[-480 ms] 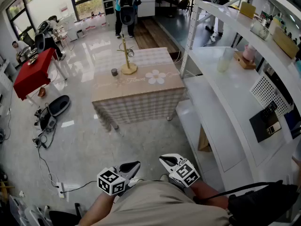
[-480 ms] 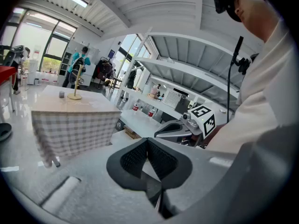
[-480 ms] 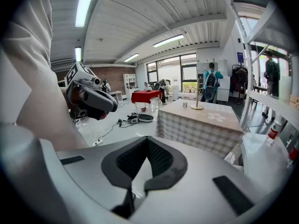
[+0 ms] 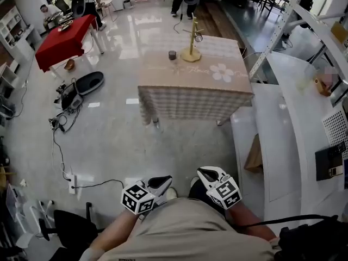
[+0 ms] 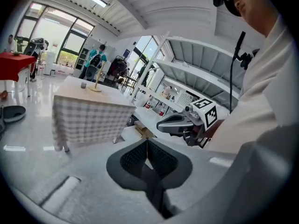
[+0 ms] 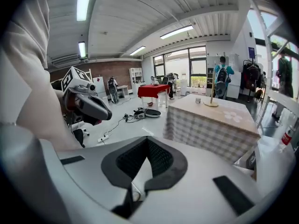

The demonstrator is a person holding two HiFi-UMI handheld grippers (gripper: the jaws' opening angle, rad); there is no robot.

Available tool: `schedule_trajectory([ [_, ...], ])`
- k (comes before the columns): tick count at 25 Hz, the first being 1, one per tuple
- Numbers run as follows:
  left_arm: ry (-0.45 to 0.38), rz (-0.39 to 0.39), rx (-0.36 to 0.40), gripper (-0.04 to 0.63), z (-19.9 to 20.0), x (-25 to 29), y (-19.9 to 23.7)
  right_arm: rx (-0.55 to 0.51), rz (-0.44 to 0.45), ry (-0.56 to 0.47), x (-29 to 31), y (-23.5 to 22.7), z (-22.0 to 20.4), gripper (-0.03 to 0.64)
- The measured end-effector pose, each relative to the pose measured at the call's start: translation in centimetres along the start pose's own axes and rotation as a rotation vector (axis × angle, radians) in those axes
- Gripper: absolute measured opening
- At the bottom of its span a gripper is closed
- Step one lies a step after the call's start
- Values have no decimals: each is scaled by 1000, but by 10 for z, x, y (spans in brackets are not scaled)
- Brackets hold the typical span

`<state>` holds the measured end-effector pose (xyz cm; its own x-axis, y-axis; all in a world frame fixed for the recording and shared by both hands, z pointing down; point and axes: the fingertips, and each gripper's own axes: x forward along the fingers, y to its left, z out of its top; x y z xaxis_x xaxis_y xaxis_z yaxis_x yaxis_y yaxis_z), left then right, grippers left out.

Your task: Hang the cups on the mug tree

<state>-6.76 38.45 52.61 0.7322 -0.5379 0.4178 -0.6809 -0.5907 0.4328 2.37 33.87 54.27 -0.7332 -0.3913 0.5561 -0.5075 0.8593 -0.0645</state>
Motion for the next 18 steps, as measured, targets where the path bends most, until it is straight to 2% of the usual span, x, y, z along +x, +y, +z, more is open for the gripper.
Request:
schedule_trajectory([
  [3, -1, 4, -20, 9, 3, 11, 23, 5, 12, 18, 15, -15, 1, 14],
  [7, 0, 2, -10, 11, 29, 50, 54, 52, 18, -2, 37, -63, 7, 17],
  [11, -1, 27, 6, 11, 75, 97, 89, 63, 22, -34, 59, -127, 27, 36],
  [13, -3, 50, 20, 11, 104, 117, 108, 65, 30, -49, 70, -160, 42, 112],
  [18, -18, 121, 53, 33, 173, 164, 155, 41, 43, -72, 84, -239, 72, 114],
])
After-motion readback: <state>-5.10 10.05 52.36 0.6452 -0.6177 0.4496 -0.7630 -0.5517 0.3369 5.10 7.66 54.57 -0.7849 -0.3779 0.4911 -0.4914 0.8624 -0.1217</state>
